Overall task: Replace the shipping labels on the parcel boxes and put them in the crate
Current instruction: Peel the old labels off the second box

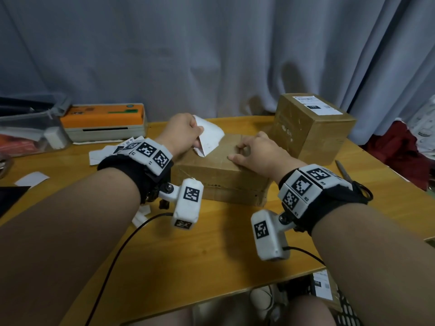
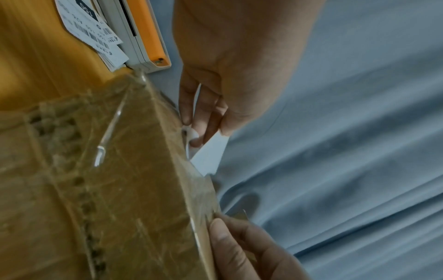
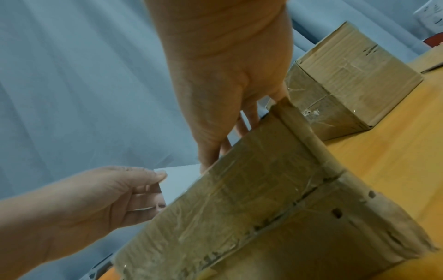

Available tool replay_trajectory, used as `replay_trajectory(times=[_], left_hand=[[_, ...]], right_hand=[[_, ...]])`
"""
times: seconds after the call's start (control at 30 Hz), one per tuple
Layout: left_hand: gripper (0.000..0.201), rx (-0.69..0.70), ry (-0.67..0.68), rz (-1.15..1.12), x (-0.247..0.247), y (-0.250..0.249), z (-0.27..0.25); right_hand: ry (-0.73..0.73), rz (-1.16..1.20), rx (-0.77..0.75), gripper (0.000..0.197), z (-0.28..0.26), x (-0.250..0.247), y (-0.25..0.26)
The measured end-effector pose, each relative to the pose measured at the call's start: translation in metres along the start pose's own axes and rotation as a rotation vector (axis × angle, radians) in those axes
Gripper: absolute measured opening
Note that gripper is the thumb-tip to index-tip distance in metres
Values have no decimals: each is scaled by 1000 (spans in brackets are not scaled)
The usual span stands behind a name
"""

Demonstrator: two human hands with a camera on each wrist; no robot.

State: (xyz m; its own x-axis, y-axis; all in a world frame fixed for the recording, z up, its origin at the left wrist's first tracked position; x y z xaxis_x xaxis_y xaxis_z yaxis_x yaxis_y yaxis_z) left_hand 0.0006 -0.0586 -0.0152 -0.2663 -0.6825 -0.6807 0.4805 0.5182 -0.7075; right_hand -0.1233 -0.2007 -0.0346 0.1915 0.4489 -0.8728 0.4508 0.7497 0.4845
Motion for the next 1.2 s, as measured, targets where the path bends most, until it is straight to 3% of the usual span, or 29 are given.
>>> replay_trajectory(times=[0.13,0.3,0.5,0.63,0.8,0.9,1.03,1.2], left_hand=[[30,-59,-150,-51,-26,15,4],[13,-13,-377,-233,-62,18,0],[11,124,-293,-298,-61,-10,-12],[13,264,-233,-95,-58,-18,-28],[12,357,-251,499,-67,-3,-57],[10,295,-175,683,-72,18,-79],[10,213,8,837,-61,47,-106],[26,23,557,945,-29,84,-128]], right_hand=[[-20,2,4,47,0,0,2],[-24,21,5,47,-2,1,1],[-49,-25,-10,49,-6,-1,6],[-98,-113,-87,46,-8,-4,11],[-102,-163,-133,32,-12,2,21],[-160,-197,-175,33,-20,9,33],[-182,-76,-298,37,-42,24,59],[-130,-105,-328,47,-54,45,80]])
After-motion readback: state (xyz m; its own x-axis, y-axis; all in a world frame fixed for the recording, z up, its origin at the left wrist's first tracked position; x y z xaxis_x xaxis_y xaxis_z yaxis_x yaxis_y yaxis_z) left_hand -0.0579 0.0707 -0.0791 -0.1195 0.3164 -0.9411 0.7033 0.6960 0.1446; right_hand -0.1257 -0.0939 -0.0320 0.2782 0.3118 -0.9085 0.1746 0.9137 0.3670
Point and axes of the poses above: each hand's wrist, its own z-axis towards the middle knuckle, its own x-axis out of the palm, y = z × x, the point moved 4 cm from there along z, towards the middle knuckle, and after that the axes turned 7 degrees about z, right-handed, at the moved point
